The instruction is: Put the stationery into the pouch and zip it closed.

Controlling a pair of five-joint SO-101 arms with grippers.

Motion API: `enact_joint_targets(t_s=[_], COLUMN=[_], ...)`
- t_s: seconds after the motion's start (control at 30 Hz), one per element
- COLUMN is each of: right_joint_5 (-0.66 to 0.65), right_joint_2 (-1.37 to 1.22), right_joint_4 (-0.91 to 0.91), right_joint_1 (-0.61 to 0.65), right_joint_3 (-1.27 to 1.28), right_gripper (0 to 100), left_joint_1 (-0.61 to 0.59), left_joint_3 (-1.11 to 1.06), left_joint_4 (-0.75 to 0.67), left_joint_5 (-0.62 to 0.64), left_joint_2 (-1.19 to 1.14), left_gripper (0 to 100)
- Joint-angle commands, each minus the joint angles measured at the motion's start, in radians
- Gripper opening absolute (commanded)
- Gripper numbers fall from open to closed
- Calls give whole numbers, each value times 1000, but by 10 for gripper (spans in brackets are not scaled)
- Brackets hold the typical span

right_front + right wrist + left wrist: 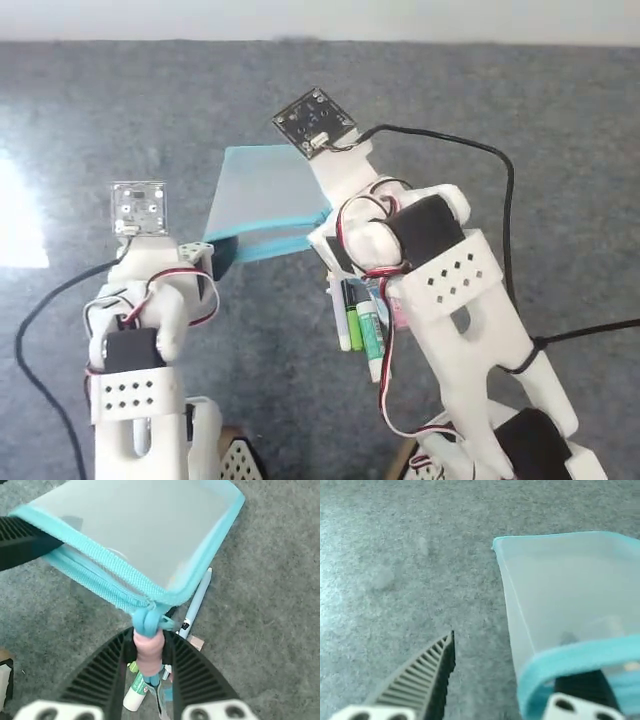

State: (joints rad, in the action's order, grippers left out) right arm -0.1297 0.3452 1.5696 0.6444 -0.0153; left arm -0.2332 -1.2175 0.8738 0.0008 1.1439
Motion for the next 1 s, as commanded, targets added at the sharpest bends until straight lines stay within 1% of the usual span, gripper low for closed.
enact_joint_targets(t_s=[0.0, 0.1, 0.23, 0.3, 0.37, 0.47, 0.57, 0.67, 0.73, 0.83, 0.97], right_joint_5=[-34, -44, -118, -124, -130, -130, -130, -124, -124, -123, -123], right_joint_2=[53, 53, 53, 53, 53, 53, 53, 53, 53, 53, 44], right_joint_4=[8, 7, 4, -4, -10, -8, -7, -13, -22, -70, -179], right_joint_1=[4, -8, -18, -15, -12, -12, -12, -12, -12, -12, -18], right_joint_3=[-52, -29, 32, 57, 81, 100, 130, 167, 209, 298, 446], right_gripper=[7, 7, 9, 10, 20, 62, 87, 91, 91, 90, 90], left_joint_1=[46, 71, 86, 84, 81, 72, 14, -68, -97, -103, -124], left_joint_3=[8, 8, 10, 10, 10, 8, 7, 5, 2, -8, -25], left_joint_4=[-23, -23, -60, -66, -61, -28, -21, -21, -21, -28, -49], left_joint_5=[-15, -15, -5, 48, 92, 144, 203, 218, 229, 229, 229], left_joint_2=[15, 15, 15, 11, 9, 15, 15, 15, 15, 15, 15], left_gripper=[253, 182, 62, 17, 11, 11, 11, 11, 11, 11, 11])
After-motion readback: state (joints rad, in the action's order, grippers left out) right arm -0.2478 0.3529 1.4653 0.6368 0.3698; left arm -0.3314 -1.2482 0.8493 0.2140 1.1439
